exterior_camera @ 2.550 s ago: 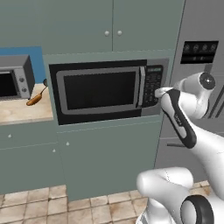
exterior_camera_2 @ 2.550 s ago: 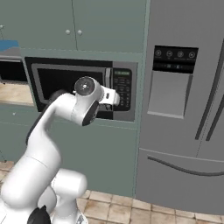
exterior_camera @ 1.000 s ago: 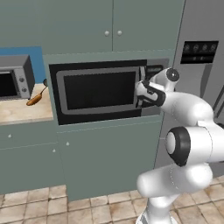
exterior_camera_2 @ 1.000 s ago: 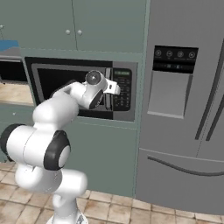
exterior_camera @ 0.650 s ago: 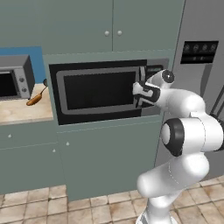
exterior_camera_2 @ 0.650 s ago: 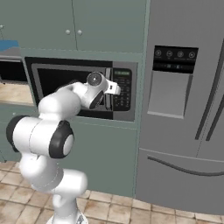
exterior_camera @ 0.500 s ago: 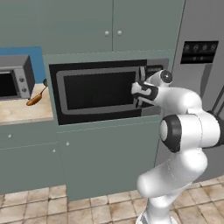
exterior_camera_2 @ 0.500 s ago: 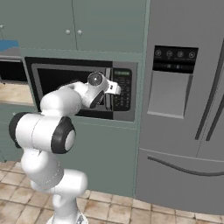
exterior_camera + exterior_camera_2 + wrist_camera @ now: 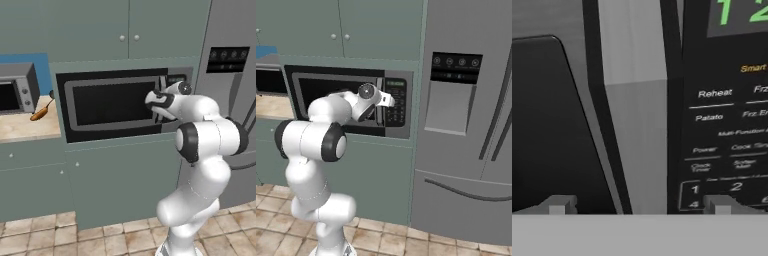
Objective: Open the microwave door.
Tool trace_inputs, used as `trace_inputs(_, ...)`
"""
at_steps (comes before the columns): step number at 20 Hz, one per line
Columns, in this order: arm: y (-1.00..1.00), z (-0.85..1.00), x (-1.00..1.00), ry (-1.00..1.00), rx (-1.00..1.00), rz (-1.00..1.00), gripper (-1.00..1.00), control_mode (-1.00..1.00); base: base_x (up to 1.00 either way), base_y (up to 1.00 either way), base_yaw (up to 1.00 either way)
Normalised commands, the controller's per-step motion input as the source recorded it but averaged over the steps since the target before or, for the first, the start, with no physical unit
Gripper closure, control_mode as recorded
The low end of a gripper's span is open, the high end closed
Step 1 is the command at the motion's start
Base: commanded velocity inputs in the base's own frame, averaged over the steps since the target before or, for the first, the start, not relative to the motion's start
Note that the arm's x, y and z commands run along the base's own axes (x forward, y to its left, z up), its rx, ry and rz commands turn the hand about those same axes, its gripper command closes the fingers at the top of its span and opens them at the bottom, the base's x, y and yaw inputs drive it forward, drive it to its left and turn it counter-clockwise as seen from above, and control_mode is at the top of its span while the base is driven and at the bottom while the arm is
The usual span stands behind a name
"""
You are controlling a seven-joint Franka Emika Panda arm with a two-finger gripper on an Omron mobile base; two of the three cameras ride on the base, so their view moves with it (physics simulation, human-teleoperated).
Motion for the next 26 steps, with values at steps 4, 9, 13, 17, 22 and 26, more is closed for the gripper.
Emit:
trace_inputs(4, 0.0, -0.17, 0.35, -0.05, 0.0, 0.0, -1.0, -1.0, 0.0, 0.0, 0.0)
trace_inputs(9, 0.0, -0.06, 0.15, -0.02, 0.0, 0.0, 1.0, -1.0, 0.0, 0.0, 0.0)
trace_inputs(13, 0.0, 0.0, 0.0, 0.0, 0.0, 0.0, 1.0, -1.0, 0.0, 0.0, 0.0)
trace_inputs(17, 0.0, 0.0, -0.01, 0.0, 0.0, 0.0, 1.0, -1.0, 0.0, 0.0, 0.0)
trace_inputs(22, 0.0, 0.05, -0.31, -0.01, 0.0, 0.0, 1.0, -1.0, 0.0, 0.0, 0.0)
trace_inputs(26, 0.0, 0.22, -0.6, -0.06, 0.0, 0.0, 1.0, -1.0, 0.0, 0.0, 0.0)
